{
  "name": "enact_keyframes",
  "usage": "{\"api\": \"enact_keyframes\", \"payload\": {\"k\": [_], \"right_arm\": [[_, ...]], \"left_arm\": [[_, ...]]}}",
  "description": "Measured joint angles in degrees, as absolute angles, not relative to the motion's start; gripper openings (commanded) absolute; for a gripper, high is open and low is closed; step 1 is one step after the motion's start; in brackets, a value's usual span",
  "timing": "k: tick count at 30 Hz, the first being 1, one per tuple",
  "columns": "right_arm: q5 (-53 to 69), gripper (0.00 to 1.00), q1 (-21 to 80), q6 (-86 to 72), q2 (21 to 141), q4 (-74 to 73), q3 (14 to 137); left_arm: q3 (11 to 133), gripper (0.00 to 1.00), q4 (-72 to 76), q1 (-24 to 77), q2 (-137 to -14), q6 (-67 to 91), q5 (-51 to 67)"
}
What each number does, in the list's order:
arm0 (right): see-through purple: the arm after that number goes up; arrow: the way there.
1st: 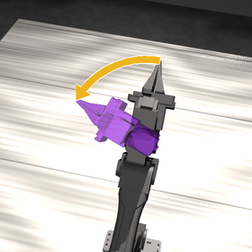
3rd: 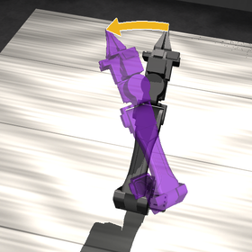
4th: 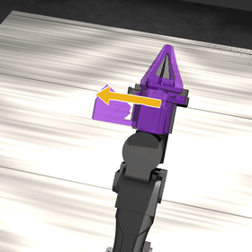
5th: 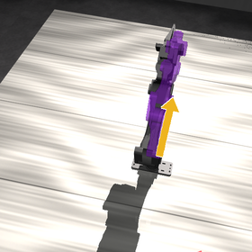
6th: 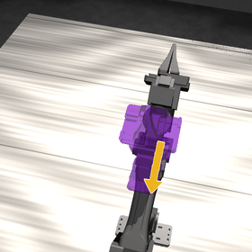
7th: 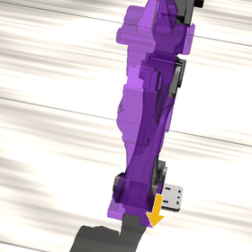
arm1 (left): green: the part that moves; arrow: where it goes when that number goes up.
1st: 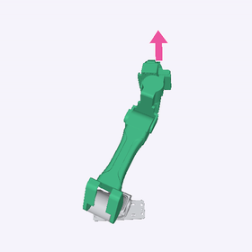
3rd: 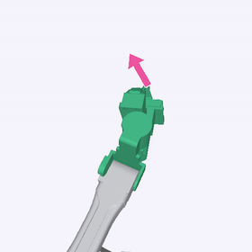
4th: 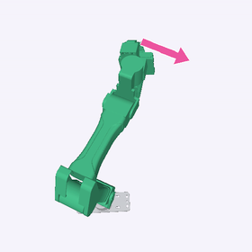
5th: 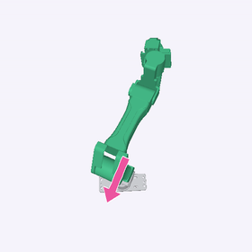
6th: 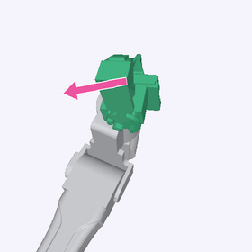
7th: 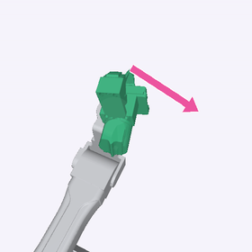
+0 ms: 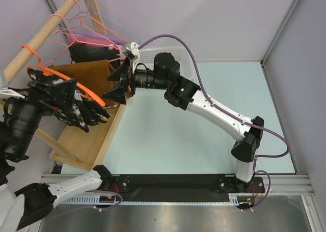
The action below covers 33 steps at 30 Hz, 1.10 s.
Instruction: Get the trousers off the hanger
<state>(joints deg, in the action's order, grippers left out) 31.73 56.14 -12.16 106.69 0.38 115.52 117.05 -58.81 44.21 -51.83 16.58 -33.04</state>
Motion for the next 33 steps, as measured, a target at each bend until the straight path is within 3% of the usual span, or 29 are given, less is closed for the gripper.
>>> {"api": "enact_keyframes", "payload": {"k": [11,21,33], "right_arm": [[31.68,0.90,61.56,-10.59,106.21,-3.25,116.86],[30.37,0.87,62.22,-9.15,106.59,-5.56,118.06],[30.20,0.77,62.15,-9.41,108.84,-5.32,121.45]], "left_arm": [[101.36,1.00,-58.85,44.12,-46.68,20.99,-39.90],[100.62,0.98,-52.84,44.12,-49.39,25.69,-40.40],[98.65,0.85,-50.50,40.18,-49.84,34.06,-41.91]]}}
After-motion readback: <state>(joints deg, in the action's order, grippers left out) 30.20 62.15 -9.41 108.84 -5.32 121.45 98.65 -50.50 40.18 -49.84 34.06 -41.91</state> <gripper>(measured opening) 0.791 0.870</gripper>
